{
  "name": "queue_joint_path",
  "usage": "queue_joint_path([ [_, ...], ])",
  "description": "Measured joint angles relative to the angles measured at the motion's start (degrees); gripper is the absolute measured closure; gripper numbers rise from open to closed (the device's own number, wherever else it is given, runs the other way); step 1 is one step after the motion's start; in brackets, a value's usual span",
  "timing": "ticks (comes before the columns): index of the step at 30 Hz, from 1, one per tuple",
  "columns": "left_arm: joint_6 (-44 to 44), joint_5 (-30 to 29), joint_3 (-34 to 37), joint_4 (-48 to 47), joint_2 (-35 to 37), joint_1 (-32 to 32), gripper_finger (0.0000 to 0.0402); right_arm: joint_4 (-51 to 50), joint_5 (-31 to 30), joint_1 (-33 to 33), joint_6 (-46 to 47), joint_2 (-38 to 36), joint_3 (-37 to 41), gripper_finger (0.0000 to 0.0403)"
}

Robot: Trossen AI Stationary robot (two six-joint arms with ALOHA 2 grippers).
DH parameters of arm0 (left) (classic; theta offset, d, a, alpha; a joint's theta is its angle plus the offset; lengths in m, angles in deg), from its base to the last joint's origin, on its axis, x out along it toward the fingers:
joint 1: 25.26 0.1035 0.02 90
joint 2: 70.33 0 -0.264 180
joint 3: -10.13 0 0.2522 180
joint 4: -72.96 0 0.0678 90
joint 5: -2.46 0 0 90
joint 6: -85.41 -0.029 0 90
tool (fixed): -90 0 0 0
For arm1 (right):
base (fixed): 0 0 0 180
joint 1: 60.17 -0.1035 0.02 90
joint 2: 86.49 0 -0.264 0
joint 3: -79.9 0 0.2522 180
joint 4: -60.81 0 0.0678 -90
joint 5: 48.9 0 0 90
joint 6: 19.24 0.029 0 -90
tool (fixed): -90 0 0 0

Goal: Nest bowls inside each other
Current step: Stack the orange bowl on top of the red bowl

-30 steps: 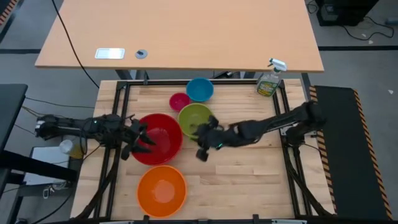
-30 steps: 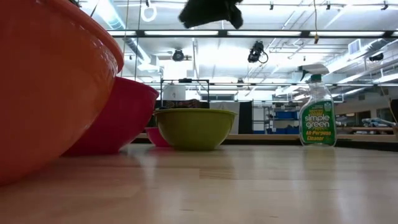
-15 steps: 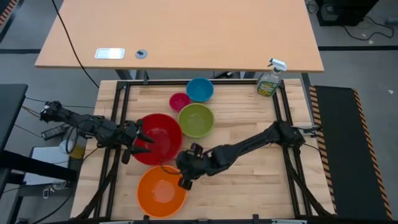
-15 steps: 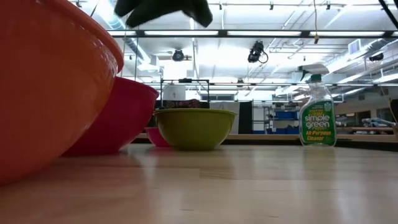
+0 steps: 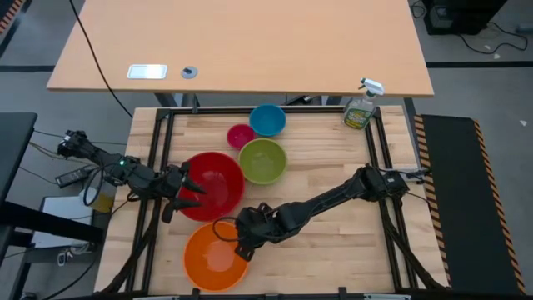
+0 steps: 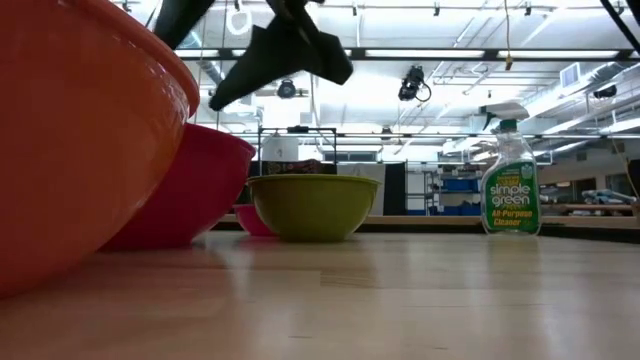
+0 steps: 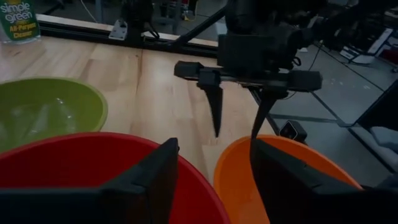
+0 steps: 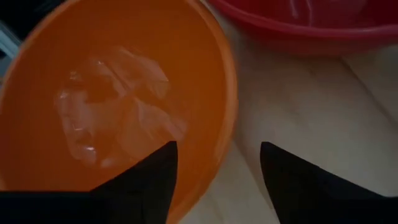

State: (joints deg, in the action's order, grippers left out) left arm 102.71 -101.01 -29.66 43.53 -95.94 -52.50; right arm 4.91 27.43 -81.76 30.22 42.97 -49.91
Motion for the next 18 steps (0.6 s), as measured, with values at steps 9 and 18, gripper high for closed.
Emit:
queue_joint_path([
  [9, 1.06, 0.00, 0.00, -0.19, -0.04, 0.04, 0.0187, 0.75, 1.98, -0.05, 0.30, 3.71, 0.00, 0.0173],
  [18, 1.04, 0.00, 0.04, -0.49, -0.28, 0.04, 0.0187, -0.10, 2.07, -0.04, 2.05, 3.61, 0.02, 0.0253],
])
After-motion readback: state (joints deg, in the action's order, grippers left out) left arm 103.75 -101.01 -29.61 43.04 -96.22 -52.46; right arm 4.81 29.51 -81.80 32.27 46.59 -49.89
